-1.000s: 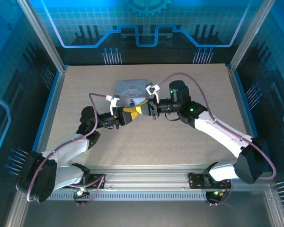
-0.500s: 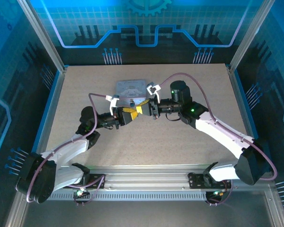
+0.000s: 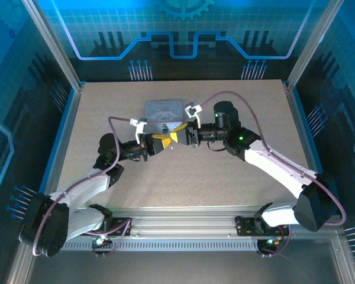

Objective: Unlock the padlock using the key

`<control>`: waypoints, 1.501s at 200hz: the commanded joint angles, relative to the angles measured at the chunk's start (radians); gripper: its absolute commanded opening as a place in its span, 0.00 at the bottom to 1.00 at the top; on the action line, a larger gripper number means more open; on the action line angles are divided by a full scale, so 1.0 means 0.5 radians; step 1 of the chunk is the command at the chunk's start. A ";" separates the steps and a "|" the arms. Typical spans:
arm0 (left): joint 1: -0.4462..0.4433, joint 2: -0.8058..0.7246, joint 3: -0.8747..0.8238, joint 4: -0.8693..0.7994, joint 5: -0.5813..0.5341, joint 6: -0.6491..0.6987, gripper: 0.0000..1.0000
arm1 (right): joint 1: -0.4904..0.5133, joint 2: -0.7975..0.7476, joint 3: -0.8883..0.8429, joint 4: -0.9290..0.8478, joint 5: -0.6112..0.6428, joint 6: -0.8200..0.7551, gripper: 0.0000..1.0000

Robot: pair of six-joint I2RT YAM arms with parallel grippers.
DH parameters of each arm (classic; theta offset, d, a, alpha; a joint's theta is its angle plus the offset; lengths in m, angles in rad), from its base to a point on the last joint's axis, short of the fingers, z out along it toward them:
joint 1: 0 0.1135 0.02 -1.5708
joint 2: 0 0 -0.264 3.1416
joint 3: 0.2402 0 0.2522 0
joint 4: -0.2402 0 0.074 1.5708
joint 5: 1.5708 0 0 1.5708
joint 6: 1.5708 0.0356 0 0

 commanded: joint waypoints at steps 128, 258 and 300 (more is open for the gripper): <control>0.026 -1.119 -0.145 -2.253 -1.335 0.703 0.00 | 0.432 1.081 0.477 -0.408 1.715 0.347 0.63; 0.026 -1.126 -0.257 -2.022 -1.272 0.668 0.00 | 0.478 1.802 1.143 -0.441 2.507 0.374 0.58; 0.028 -1.199 -0.281 -2.032 -1.284 0.691 0.00 | 0.448 1.947 1.401 -0.599 2.490 0.395 0.57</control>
